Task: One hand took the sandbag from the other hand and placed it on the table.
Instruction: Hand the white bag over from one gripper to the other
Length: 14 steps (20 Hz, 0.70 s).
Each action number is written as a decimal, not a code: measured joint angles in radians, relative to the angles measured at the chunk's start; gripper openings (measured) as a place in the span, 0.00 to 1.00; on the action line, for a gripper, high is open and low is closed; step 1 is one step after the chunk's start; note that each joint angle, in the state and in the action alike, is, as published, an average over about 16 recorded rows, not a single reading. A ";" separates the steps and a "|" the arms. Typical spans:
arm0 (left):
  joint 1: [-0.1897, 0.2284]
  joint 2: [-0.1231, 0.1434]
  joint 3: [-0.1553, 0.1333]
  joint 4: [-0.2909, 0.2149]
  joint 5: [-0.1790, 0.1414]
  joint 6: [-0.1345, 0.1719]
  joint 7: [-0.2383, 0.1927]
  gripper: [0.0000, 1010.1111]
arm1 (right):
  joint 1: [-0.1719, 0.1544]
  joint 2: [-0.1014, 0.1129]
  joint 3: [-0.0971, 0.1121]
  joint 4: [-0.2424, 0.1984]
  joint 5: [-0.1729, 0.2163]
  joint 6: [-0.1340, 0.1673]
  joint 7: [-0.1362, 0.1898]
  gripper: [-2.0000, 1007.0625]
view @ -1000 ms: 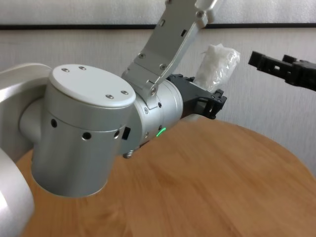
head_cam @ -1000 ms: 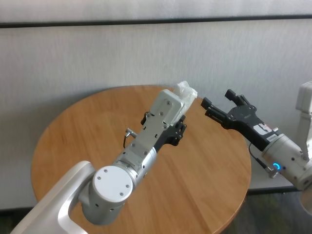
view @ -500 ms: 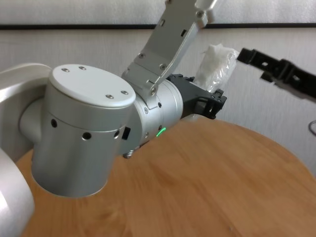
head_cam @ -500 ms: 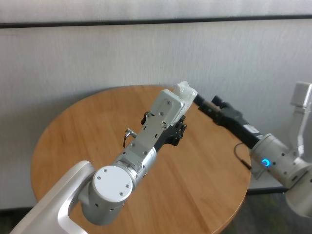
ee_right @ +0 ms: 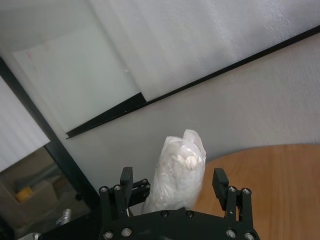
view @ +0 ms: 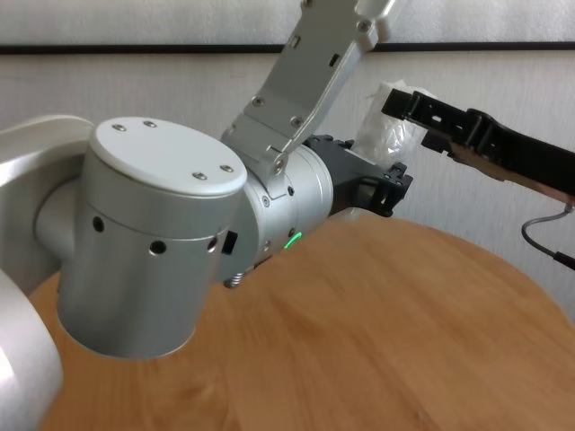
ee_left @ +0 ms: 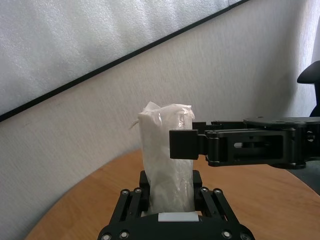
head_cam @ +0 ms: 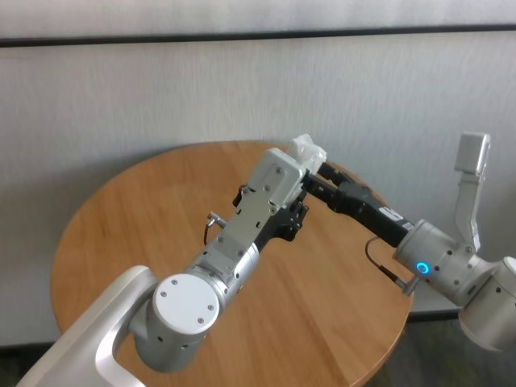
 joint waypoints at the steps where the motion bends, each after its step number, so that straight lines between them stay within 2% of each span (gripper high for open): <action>1: 0.000 0.000 0.000 0.000 0.000 0.000 0.000 0.50 | 0.005 0.000 -0.004 0.006 0.003 0.001 0.004 0.99; 14: 0.000 0.000 0.000 0.000 0.000 0.000 0.000 0.50 | 0.071 -0.011 -0.043 0.090 0.037 0.013 0.022 0.99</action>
